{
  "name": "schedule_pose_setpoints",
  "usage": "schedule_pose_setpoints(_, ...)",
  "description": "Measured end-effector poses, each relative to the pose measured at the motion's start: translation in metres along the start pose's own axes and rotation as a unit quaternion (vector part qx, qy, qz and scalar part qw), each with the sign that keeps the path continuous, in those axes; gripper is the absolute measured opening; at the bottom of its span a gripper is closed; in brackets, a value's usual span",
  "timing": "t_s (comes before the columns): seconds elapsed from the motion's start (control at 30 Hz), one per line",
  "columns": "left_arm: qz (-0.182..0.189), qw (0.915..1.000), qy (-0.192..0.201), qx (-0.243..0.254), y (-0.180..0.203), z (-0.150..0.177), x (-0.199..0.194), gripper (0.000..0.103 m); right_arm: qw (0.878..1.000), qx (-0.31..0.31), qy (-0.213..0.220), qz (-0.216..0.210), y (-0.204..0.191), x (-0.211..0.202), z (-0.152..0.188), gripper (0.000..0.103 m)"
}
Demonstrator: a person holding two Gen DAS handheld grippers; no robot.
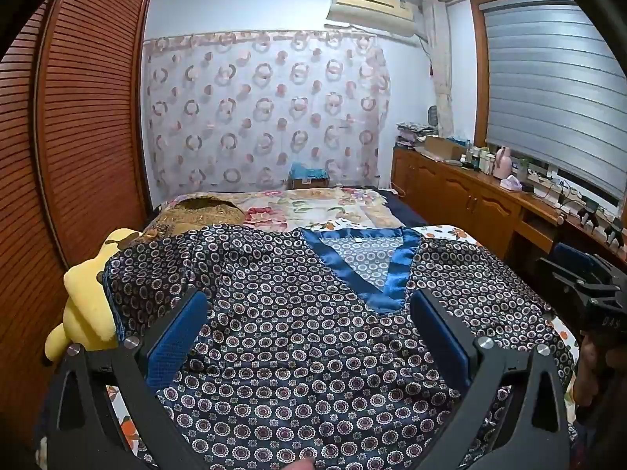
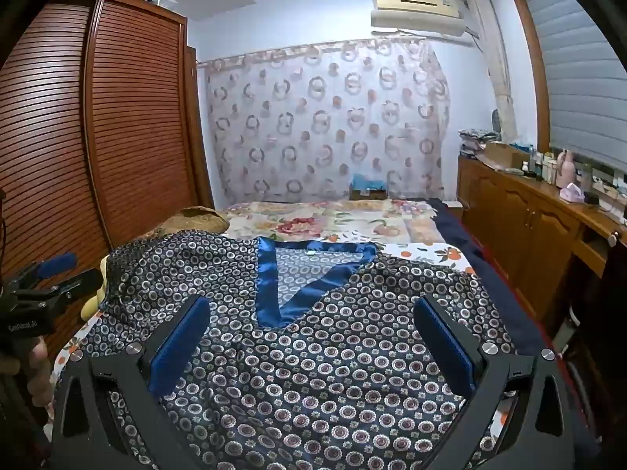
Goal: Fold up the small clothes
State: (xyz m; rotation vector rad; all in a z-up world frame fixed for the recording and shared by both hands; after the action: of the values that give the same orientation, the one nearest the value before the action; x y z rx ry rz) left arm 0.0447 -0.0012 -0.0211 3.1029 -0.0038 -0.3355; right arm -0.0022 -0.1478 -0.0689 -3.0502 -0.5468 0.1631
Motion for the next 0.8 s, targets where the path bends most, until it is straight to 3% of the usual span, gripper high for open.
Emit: schedule_pose_setpoints(0.8, -0.001, 1.0000, 0.000, -0.004, 0.0003, -0.0055, -0.0050, 0.103, 1.000, 0.000, 0.007, -0.004, -0.0026, -0.0019, -0.0001, 0.103)
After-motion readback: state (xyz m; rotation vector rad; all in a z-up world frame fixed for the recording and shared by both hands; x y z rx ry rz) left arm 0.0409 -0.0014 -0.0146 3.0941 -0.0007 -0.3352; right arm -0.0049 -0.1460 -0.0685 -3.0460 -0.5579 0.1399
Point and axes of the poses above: each gripper's, at about its wrist camera, not at the fingertips, and x roughly the way its jaws point, y to its right, z to its underside, the point moved 5 cm from there along x, roughly the way its jaws point, and after that the axes turned 12 degrees about y, right-handed, at the moved point
